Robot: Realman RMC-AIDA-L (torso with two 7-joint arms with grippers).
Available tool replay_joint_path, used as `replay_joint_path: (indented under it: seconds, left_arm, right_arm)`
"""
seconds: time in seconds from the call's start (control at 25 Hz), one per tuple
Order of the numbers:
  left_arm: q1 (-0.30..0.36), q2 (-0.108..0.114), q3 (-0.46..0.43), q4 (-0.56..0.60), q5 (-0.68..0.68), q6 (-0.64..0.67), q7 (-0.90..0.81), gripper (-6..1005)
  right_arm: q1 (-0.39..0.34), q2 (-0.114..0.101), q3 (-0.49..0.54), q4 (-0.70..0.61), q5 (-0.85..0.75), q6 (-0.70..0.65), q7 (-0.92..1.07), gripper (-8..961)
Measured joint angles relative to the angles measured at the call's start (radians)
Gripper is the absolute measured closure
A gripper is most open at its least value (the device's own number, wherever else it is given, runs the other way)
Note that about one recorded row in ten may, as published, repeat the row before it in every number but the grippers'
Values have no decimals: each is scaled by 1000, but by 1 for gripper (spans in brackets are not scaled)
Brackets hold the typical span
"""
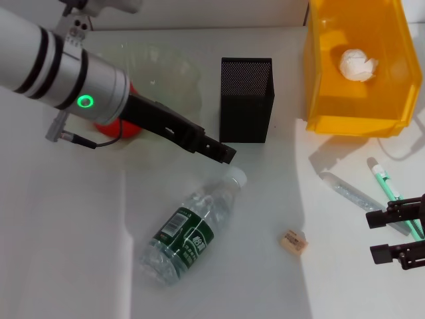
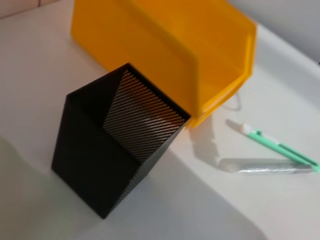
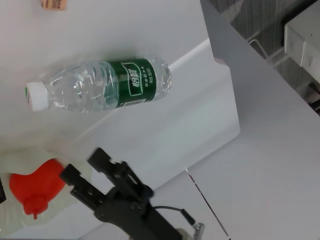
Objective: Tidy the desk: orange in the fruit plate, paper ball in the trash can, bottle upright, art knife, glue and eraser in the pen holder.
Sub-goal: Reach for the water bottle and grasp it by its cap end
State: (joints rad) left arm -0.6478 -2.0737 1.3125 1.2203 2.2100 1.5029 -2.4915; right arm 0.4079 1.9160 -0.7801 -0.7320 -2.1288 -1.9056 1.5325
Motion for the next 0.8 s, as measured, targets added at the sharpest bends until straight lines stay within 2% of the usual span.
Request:
replay_joint_path:
  seconds: [0.08,0.12,0.16,0.36,0.8]
  left_arm:
    - [-66,-5,77,-54,103,-73,-71,152]
    - [-66,-5,77,-54,103,-73,-71,152]
    - [-92,-7,117,-92,125,-120,-95,152]
    - [-101,-7,157,-132,129,-200,-115,152]
    - [-104,-6,222,-212,131,-282,-127,152]
  right_arm:
    - [0,0,3,1,-3,2,-9,245]
    - [0,0,10,2,-3,2,-16,245]
    - [-1,1,31,4,-4,2,-31,245]
    - [-3,11,116,6,-2,-2,-76,246]
    - [11,22,140,6,7,0,-94,248]
